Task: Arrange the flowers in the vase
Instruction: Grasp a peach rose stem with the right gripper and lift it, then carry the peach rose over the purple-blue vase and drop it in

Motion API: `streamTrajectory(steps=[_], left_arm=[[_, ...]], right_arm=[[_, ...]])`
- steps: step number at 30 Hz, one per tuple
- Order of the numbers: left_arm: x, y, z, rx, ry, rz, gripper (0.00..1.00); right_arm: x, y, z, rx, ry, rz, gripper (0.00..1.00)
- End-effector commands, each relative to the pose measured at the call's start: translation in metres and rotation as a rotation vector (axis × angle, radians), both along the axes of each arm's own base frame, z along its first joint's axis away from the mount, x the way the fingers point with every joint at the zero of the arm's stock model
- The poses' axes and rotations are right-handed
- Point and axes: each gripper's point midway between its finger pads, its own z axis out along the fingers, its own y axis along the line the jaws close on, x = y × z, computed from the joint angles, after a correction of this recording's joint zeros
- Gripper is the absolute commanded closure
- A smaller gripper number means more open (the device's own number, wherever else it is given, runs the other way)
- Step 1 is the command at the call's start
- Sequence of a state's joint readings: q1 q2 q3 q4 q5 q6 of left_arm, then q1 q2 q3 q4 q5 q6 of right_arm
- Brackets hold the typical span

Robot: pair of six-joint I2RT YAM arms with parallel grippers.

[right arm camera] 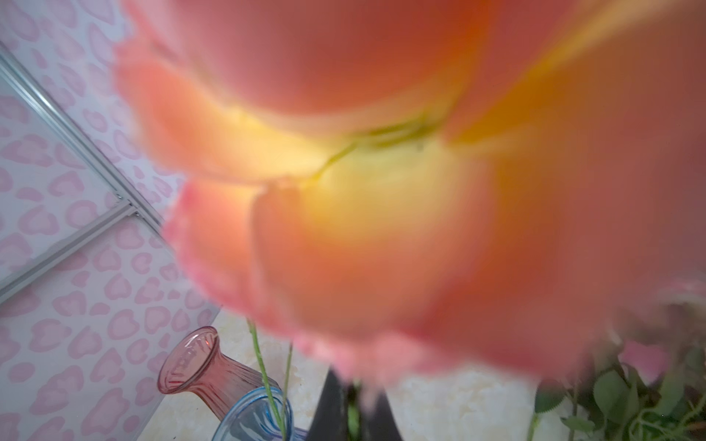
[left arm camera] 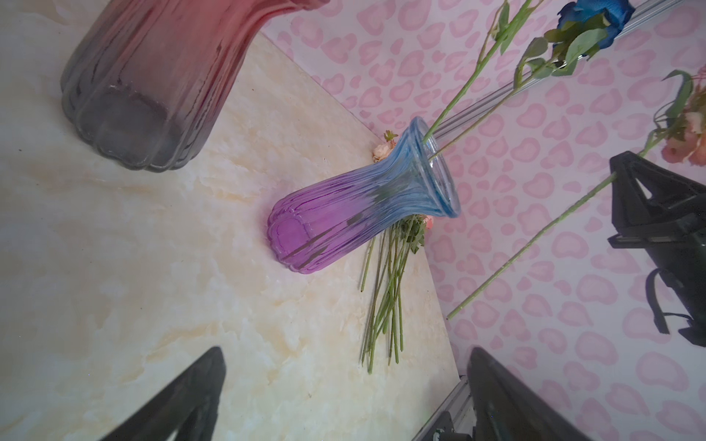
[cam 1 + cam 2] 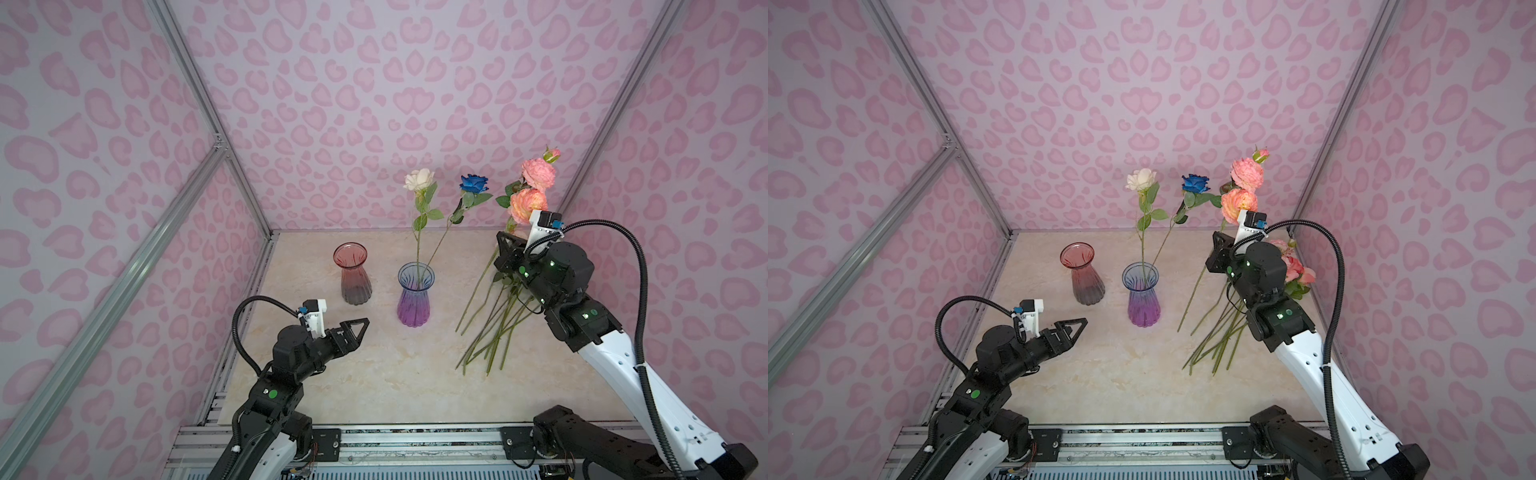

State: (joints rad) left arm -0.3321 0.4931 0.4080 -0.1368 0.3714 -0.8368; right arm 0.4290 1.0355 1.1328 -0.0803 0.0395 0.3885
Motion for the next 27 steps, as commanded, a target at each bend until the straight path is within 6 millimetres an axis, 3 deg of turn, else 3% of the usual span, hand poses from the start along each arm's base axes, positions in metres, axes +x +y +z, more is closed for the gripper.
streamTrajectory(steps=[1, 10, 14, 21, 27], left_arm=[[0.001, 0.006, 0.018, -0.013, -0.081, 0.033, 0.03], [-0.018, 0.035, 0.030, -0.046, -0.165, 0.170, 0.02], [-0.024, 0.037, 0.027, -0.056, -0.169, 0.167, 0.02], [-0.030, 0.036, 0.027, -0.078, -0.181, 0.154, 0.03], [-0.029, 0.037, 0.028, -0.063, -0.193, 0.155, 0.03]], right_arm=[[-0.009, 0.015, 0.046, -0.024, -0.156, 0.007, 1.00], [-0.009, 0.104, 0.103, -0.057, -0.307, 0.146, 1.00], [0.002, 0.126, 0.123, -0.069, -0.351, 0.158, 1.00], [0.042, 0.162, 0.103, -0.174, -0.291, 0.156, 1.00], [0.058, 0.177, 0.047, -0.321, -0.216, 0.144, 1.00]])
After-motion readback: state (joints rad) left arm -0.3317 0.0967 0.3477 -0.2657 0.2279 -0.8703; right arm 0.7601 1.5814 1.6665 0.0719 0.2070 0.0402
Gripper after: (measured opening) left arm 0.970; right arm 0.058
